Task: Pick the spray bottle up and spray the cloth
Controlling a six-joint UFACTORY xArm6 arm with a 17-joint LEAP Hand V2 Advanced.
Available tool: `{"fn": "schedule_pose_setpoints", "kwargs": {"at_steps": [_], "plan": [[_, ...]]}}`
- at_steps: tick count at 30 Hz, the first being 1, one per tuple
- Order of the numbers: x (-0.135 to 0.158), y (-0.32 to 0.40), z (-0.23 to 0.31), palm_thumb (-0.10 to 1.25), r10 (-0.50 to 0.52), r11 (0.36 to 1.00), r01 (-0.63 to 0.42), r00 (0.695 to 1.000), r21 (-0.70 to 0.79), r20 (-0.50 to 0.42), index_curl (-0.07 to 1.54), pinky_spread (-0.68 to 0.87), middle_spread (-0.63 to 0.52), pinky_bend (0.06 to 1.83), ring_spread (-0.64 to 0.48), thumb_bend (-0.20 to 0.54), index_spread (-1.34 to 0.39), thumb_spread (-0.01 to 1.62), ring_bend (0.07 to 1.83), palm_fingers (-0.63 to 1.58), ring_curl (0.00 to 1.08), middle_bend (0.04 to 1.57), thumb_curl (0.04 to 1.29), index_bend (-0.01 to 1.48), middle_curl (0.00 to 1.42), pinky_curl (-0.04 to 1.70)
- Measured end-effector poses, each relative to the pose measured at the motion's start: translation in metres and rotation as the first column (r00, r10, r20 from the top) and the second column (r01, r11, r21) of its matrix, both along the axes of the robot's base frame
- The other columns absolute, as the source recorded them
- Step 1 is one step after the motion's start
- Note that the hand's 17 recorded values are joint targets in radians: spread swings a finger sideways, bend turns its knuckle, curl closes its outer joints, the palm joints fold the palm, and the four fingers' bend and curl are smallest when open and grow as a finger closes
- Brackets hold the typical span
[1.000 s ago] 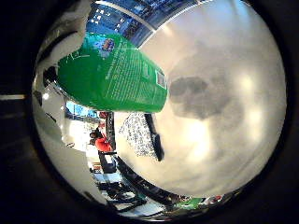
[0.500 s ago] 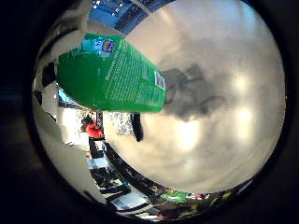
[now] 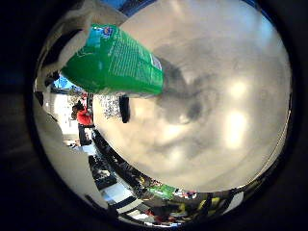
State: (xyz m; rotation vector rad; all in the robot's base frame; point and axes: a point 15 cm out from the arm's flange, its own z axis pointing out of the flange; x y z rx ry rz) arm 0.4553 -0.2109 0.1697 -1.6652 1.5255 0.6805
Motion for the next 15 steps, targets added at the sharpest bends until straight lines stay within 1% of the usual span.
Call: {"fn": "schedule_pose_setpoints", "kwargs": {"at_steps": [4, 7, 8, 9, 10, 11, 12, 13, 14, 15], "plan": [[-0.004, -0.005, 0.006, 0.99, 0.012, 1.000, -0.012, 1.000, -0.026, 0.012, 1.11, -0.21, -0.24, 1.03, -0.27, -0.031, -0.33, 0.95, 1.25, 1.06, 0.92, 1.09, 0.51, 0.87, 1.09, 1.25], [-0.009, -0.014, 0.012, 0.93, 0.017, 0.999, -0.015, 0.999, -0.048, 0.033, 1.09, -0.25, -0.23, 0.97, -0.26, -0.041, -0.34, 0.94, 1.22, 0.99, 0.87, 1.04, 0.49, 0.77, 1.07, 1.17], [-0.011, -0.017, 0.012, 0.91, 0.016, 0.999, -0.014, 0.999, -0.050, 0.037, 1.08, -0.27, -0.23, 0.94, -0.25, -0.041, -0.35, 0.93, 1.20, 0.91, 0.86, 1.03, 0.49, 0.72, 1.05, 1.14], [-0.011, -0.017, 0.013, 0.90, 0.018, 0.999, -0.016, 0.999, -0.052, 0.042, 1.06, -0.30, -0.23, 0.89, -0.26, -0.038, -0.36, 0.93, 1.18, 0.78, 0.84, 0.99, 0.49, 0.64, 1.03, 1.11], [-0.012, -0.019, 0.013, 0.89, 0.019, 0.998, -0.016, 0.999, -0.053, 0.046, 1.07, -0.31, -0.23, 0.89, -0.26, -0.040, -0.36, 0.93, 1.19, 0.78, 0.84, 0.99, 0.48, 0.64, 1.03, 1.11], [-0.013, -0.019, 0.012, 0.87, 0.018, 0.999, -0.015, 0.999, -0.052, 0.047, 1.04, -0.34, -0.23, 0.86, -0.25, -0.038, -0.37, 0.93, 1.15, 0.59, 0.82, 0.95, 0.48, 0.53, 1.01, 1.09], [-0.014, -0.021, 0.012, 0.86, 0.015, 0.999, -0.013, 0.999, -0.051, 0.047, 1.02, -0.34, -0.23, 0.81, -0.25, -0.036, -0.37, 0.94, 1.13, 0.46, 0.81, 0.93, 0.47, 0.47, 1.00, 1.07], [-0.016, -0.024, 0.012, 0.85, 0.011, 0.999, -0.009, 0.999, -0.051, 0.049, 0.98, -0.35, -0.23, 0.77, -0.25, -0.033, -0.39, 0.94, 1.13, 0.46, 0.79, 0.91, 0.47, 0.43, 0.98, 1.05], [-0.017, -0.025, 0.011, 0.84, 0.011, 0.999, -0.008, 0.999, -0.052, 0.047, 0.92, -0.31, -0.21, 0.68, -0.24, -0.031, -0.41, 0.95, 1.06, 0.25, 0.76, 0.84, 0.46, 0.38, 0.94, 1.03], [-0.019, -0.025, 0.010, 0.83, 0.012, 0.999, -0.010, 0.999, -0.054, 0.043, 0.90, -0.27, -0.20, 0.64, -0.23, -0.031, -0.42, 0.95, 0.99, 0.14, 0.74, 0.79, 0.46, 0.37, 0.91, 1.01]]}}
